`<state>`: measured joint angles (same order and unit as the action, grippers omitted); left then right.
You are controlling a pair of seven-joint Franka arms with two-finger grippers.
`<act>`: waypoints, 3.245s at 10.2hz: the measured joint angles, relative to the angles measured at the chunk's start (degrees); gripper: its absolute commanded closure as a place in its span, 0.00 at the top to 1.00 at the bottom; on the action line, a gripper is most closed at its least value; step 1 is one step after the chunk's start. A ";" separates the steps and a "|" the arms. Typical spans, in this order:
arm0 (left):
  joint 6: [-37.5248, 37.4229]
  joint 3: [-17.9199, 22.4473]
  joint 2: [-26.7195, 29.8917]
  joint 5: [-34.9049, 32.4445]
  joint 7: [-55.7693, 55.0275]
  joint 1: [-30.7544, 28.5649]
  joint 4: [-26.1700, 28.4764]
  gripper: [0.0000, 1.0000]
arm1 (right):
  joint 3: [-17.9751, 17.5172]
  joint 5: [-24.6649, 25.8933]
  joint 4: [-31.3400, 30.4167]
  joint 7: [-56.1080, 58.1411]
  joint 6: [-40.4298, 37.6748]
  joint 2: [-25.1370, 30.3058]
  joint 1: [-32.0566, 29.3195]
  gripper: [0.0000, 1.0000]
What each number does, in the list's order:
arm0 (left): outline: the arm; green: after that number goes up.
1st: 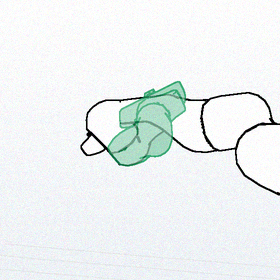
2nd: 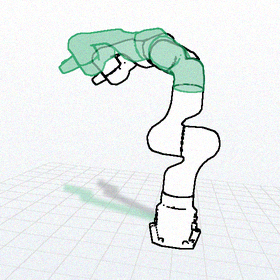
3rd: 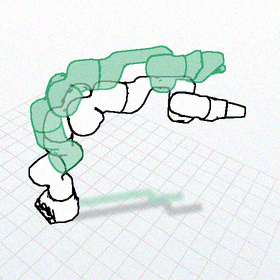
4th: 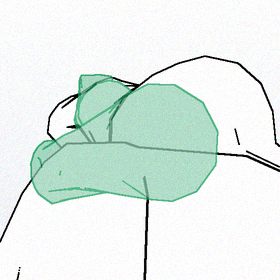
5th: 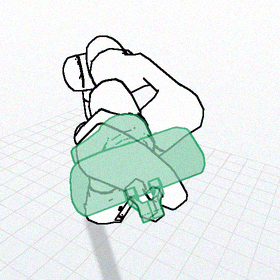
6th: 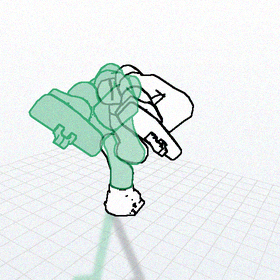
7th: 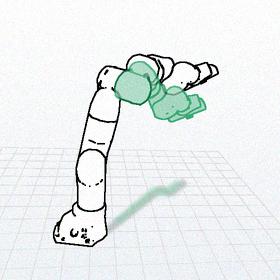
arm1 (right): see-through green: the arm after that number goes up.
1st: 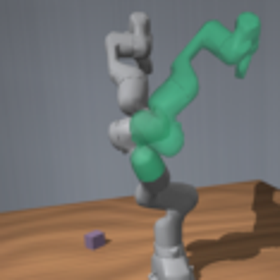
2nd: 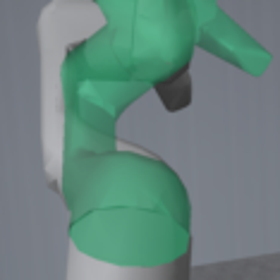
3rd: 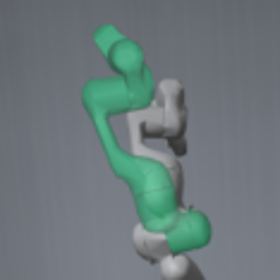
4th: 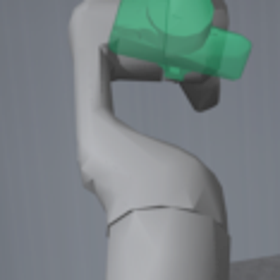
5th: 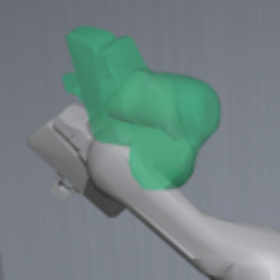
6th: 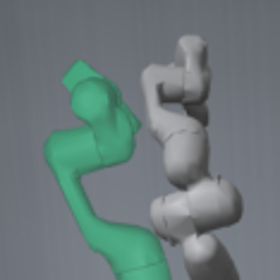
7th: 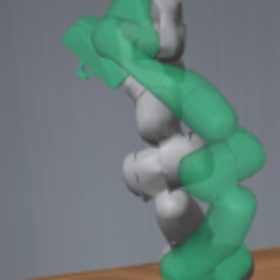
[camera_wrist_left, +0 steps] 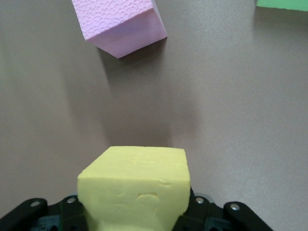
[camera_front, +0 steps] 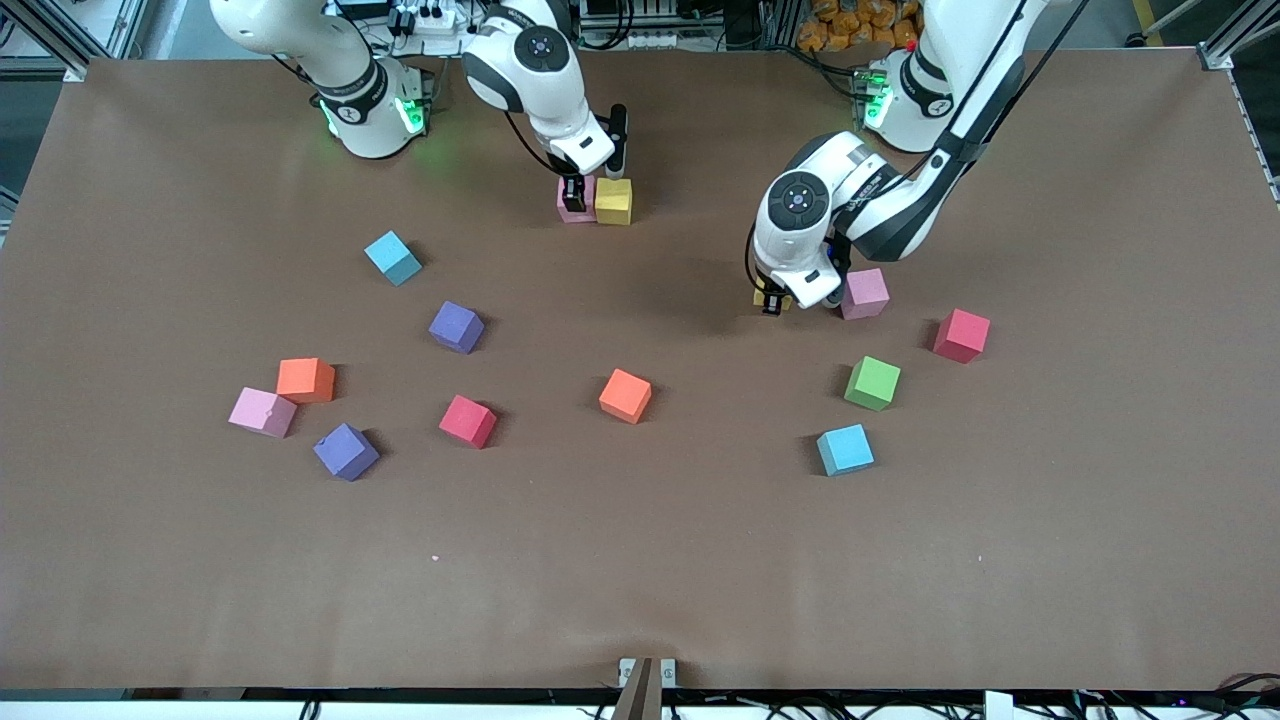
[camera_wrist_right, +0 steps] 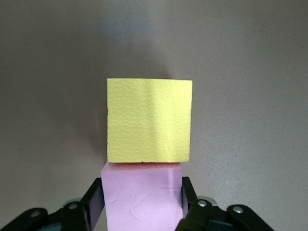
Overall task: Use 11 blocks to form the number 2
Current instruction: 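Grasp the second yellow cube with the left gripper and carry it toward the row, then grasp a purple cube with the right gripper while the left gripper holds the yellow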
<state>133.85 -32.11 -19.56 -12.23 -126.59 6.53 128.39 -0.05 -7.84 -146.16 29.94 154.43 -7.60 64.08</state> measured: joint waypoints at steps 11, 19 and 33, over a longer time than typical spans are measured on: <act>-2.96 -6.51 4.01 9.15 -4.06 -0.05 0.31 0.02 | 4.77 -0.02 9.56 0.87 -32.71 11.16 -5.01 1.00; 5.62 -13.34 0.78 9.49 -21.67 8.40 1.05 0.04 | 16.88 7.43 22.37 19.14 -36.57 6.66 -31.31 1.00; 9.68 -4.24 -9.43 9.33 -25.78 21.93 -3.63 0.07 | 16.76 -3.34 50.85 26.61 -29.38 -24.54 -48.82 1.00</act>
<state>143.53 -36.35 -28.98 -2.90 -152.38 28.45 124.77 16.71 -11.18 -95.31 56.55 125.05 -32.14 15.26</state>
